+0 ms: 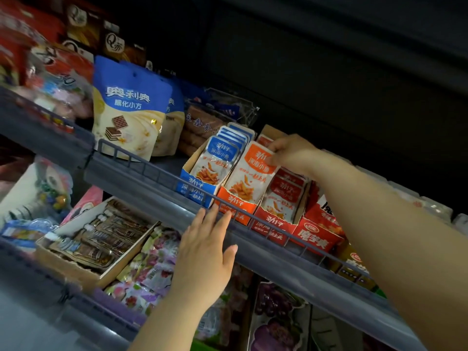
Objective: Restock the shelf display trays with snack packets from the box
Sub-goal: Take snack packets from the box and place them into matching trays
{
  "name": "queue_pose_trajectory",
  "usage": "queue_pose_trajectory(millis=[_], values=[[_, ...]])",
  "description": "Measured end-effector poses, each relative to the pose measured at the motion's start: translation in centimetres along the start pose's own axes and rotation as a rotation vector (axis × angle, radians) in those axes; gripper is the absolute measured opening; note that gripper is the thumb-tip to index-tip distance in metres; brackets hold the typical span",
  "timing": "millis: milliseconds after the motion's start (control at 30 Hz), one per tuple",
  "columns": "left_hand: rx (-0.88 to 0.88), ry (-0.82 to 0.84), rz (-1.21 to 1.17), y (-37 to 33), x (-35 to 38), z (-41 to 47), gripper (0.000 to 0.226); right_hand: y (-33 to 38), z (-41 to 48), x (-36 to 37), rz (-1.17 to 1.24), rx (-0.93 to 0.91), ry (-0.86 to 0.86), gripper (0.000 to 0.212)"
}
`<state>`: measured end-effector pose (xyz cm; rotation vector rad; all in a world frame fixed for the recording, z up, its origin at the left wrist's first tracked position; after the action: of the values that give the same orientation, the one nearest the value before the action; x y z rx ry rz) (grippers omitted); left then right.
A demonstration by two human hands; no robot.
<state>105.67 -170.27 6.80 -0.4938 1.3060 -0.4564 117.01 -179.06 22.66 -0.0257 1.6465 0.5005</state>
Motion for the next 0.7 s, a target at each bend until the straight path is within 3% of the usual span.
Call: queue_pose_trajectory(millis=[367, 600, 700], values=[[0.014, -0.008, 0.025, 0.0, 0.1, 0.0, 0.062, 0.0, 1.9, 3.3, -0.427, 0.053, 0.149, 0.070], [-0.009, 0.002, 0.019, 0.3, 0.1, 0.5, 0.063, -1.0, 3.7, 3.5, -0.468, 0.153, 0.282, 0.070], [0.065, -0.156, 0.099, 0.5, 0.3, 1.0, 0.066, -0.5, 3.9, 3.2, -0.564, 0.143, 0.259, 0.067]])
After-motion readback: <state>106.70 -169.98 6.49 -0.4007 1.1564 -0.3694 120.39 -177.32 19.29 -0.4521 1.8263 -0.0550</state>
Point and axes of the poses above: each hand's wrist, its own z-axis towards the middle knuckle, its own x-axis out of the palm, y = z × x, the point moved 4 cm from there along z, towards the middle knuckle, and after that the axes turned 7 degrees about y, right-handed, at the moved point
